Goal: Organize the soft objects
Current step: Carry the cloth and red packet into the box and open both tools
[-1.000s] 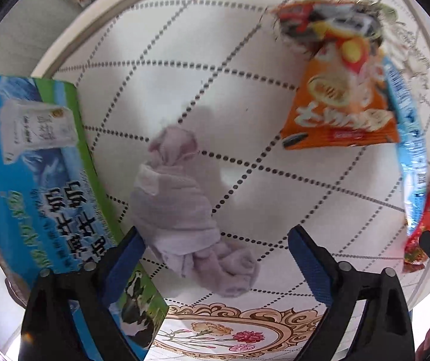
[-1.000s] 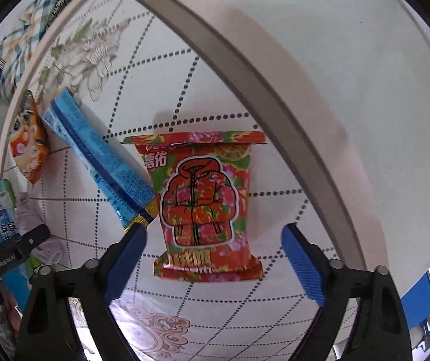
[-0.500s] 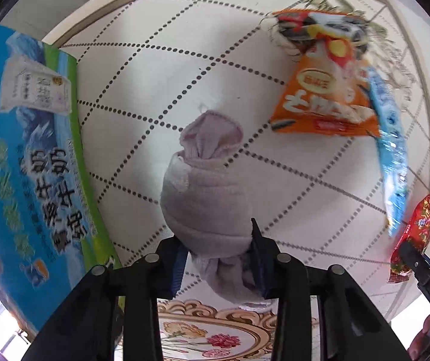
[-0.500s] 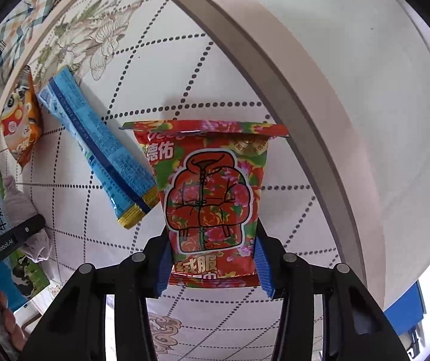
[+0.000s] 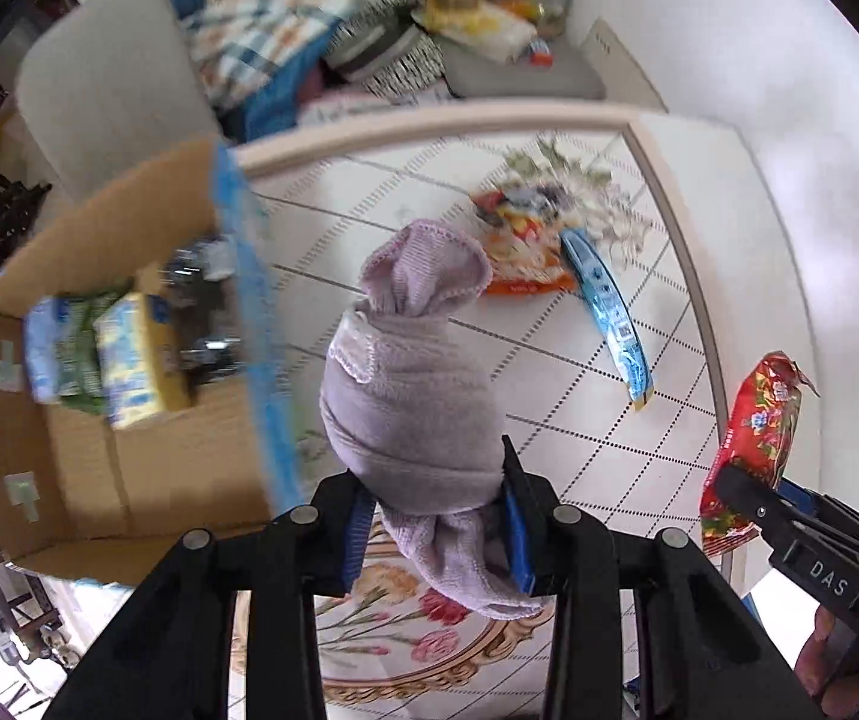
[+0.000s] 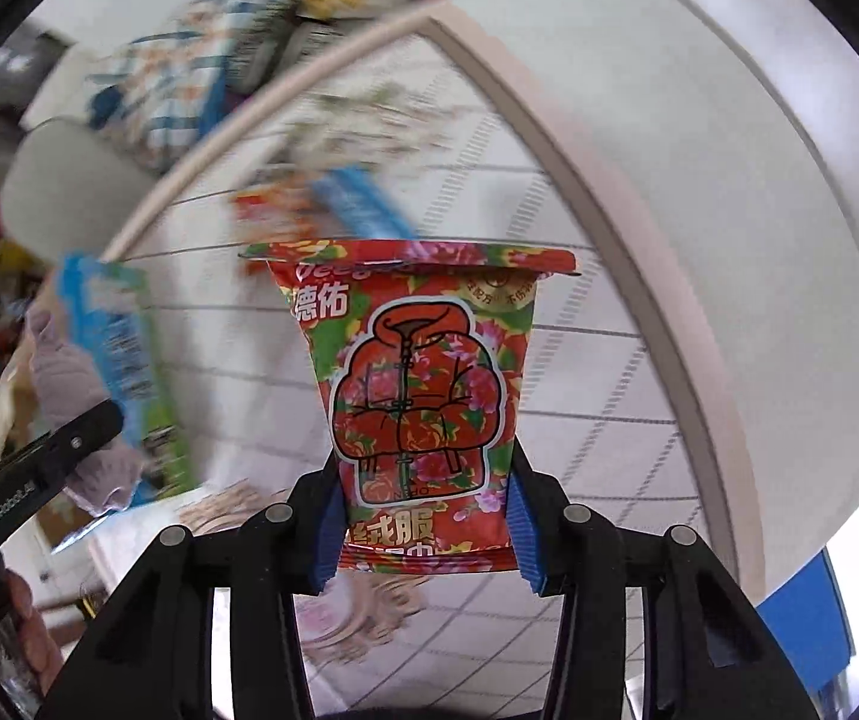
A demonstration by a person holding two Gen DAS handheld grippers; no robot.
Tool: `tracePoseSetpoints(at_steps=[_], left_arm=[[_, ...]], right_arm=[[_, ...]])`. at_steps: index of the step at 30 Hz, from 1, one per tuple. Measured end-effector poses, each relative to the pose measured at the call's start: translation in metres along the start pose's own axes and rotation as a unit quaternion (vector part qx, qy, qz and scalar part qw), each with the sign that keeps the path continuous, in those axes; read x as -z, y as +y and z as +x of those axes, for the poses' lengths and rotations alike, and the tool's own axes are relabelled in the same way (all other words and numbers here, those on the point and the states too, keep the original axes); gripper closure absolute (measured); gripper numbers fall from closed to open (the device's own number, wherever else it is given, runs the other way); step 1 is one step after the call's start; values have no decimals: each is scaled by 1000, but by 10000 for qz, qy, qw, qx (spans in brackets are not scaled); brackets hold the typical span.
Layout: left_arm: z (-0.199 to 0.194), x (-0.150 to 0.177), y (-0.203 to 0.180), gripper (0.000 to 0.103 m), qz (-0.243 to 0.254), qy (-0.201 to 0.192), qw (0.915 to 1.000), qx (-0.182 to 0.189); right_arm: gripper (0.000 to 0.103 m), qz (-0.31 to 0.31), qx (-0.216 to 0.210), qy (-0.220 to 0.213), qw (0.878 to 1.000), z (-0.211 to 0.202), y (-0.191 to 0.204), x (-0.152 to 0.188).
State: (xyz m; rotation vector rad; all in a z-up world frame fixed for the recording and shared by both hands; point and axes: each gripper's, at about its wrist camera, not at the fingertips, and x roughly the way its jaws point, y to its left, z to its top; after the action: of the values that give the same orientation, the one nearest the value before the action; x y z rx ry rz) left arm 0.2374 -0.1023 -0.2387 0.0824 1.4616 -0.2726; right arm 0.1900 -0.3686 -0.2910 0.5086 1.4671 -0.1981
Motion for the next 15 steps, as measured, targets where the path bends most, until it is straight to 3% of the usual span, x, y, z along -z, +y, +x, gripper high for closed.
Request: tracePoseSetpoints(at_steps=[7, 15], left_arm=[[-61, 14, 89, 70, -399, -489, 9977, -252], [-71, 39, 201, 70, -1015, -524, 9920, -528]], right_arm=[[55, -926, -582, -202, 9938, -52, 113, 41], [55, -1741, -853, 33, 9810, -40, 241, 70]])
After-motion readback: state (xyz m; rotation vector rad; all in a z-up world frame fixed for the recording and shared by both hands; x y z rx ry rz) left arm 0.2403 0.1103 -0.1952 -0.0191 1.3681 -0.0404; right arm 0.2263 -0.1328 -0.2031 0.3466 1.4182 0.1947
